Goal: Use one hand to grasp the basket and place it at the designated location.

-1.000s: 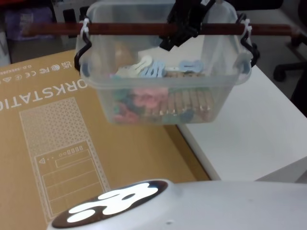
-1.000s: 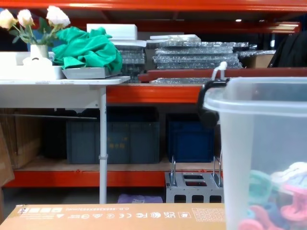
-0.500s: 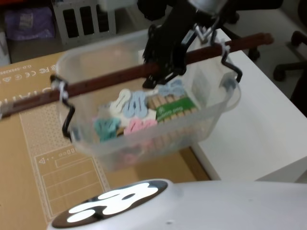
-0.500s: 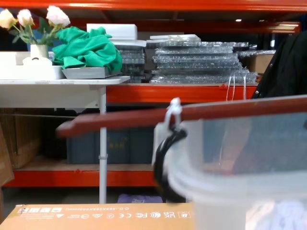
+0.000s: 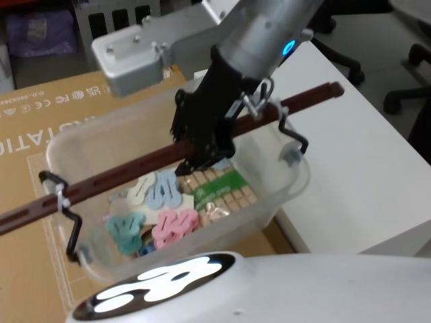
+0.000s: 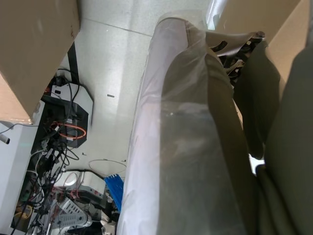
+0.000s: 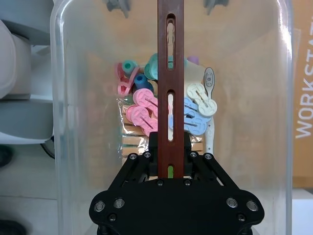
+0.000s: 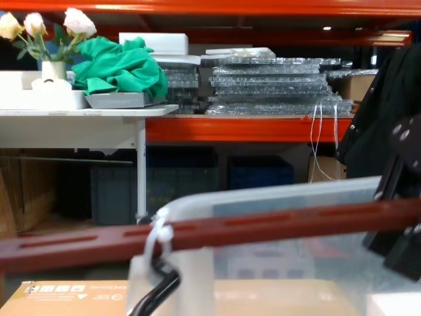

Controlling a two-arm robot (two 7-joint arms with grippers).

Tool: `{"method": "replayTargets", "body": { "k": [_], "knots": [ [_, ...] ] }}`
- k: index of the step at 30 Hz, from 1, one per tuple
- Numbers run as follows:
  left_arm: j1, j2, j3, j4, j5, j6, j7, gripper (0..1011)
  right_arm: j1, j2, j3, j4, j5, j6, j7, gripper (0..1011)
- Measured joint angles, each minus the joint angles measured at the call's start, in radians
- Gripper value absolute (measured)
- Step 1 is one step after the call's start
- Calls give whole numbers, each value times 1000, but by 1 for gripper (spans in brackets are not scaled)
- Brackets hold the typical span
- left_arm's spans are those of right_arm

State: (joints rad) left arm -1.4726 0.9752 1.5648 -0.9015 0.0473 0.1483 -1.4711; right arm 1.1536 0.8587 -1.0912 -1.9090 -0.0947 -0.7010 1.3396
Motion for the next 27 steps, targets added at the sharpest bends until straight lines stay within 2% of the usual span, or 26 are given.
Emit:
{"method": "replayTargets", "body": {
  "k": [6,15,20,27],
  "knots": [
    [0,0,0,0,0,0,0,0,-24,-24,-19,3,-28,29,-43,233],
    [0,0,0,0,0,0,0,0,-60,-68,-50,43,-81,129,-111,233],
    [0,0,0,0,0,0,0,0,-65,-93,-71,69,-101,152,-121,233],
    [0,0,0,0,0,0,0,0,-63,-133,-109,110,-121,157,-124,233]
  ]
}}
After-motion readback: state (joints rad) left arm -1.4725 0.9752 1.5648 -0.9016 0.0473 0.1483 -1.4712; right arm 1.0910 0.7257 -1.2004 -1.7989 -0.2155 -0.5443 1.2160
